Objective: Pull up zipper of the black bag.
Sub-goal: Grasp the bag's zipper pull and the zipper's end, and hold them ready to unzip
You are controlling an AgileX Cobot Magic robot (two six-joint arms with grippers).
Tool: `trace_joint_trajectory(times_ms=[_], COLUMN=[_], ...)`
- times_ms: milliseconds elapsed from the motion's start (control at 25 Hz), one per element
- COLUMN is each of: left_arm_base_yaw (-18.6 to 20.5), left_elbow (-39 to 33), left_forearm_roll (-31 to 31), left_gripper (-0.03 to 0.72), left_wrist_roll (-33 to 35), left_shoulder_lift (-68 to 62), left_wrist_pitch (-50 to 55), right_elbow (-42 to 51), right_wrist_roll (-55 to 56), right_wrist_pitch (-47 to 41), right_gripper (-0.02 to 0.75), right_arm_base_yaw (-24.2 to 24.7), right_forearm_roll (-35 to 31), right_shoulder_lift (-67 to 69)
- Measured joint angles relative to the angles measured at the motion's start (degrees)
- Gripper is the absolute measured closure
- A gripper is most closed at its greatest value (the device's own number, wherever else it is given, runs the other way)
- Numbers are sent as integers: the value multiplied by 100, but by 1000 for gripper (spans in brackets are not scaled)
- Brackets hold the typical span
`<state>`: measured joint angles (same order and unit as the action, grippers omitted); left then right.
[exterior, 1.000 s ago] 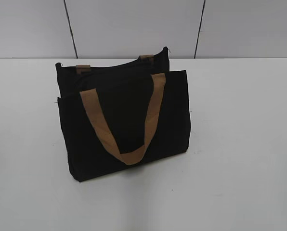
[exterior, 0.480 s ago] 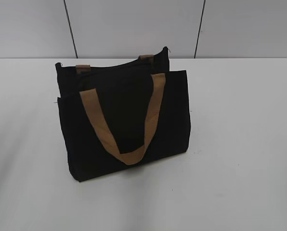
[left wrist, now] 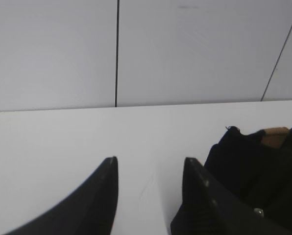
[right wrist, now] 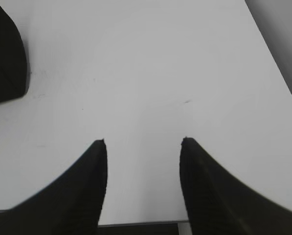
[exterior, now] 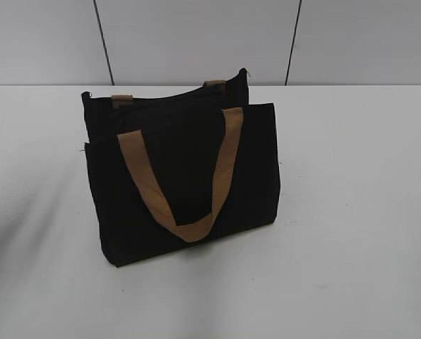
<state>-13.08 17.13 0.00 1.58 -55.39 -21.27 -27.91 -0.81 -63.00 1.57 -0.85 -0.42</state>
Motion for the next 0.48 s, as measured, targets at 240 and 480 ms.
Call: trace_joint_trajectory(times_ms=[240, 480], left_arm_base_yaw=[-765, -1034], left_elbow=[-251, -455], left_forearm_roll=[124, 197], left_gripper=[358, 358], left_wrist_roll=[-63, -63], left_shoulder_lift=[-880, -1806], left_wrist_pitch=[-615, -1461], right_elbow=[0, 0], right_wrist_roll=[0, 0], right_wrist_pitch=[0, 0], right_gripper=[357, 357], right_arm_base_yaw=[0, 0], right_forearm_roll=[-4, -4], right_shoulder_lift=[0, 0])
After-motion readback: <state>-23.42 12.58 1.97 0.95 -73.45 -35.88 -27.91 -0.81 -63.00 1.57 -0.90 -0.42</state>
